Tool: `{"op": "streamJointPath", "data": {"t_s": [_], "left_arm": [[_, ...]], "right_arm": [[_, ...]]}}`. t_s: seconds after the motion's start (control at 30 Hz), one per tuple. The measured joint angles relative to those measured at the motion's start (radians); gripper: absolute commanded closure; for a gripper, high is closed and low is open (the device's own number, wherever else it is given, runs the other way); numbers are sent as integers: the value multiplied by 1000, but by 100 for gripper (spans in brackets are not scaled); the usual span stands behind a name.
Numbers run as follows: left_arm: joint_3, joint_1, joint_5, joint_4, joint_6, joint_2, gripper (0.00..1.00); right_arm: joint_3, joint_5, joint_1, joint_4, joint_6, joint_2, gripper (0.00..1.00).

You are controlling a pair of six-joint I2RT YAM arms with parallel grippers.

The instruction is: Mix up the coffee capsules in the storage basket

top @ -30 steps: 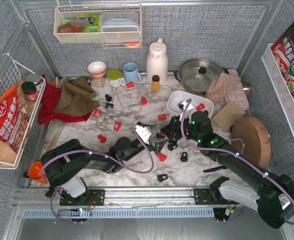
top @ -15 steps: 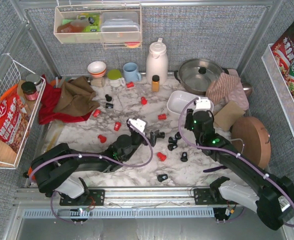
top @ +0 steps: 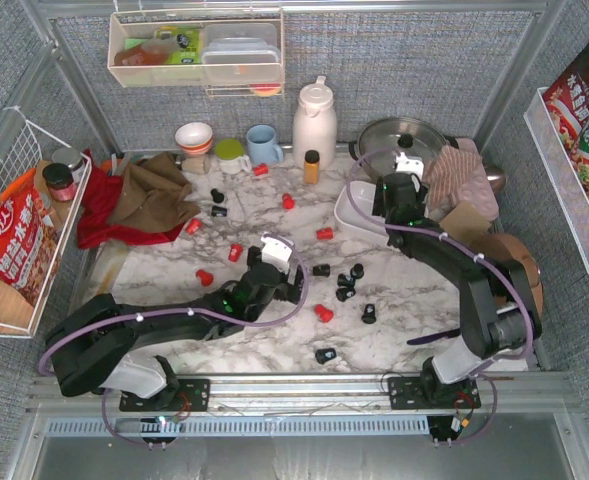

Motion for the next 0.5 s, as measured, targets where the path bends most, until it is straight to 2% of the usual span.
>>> {"op": "streamJointPath", "data": {"t_s": [0.07,0.17,0.33,0.5], "left_arm": [[7,0,21,-57,-15,-6,1],[23,0,102,-108,-13,-7,1],[61,0,217,-171,16,1,7],[82,-2,337,-201,35,6,10]], "right_arm": [[48,-18,-17,-57,13,34,18],[103,-39,-23,-122,30,43,15],[124,-68,-23,-221,42,12,17],[49,-126,6,-269,66,-117,18]]}}
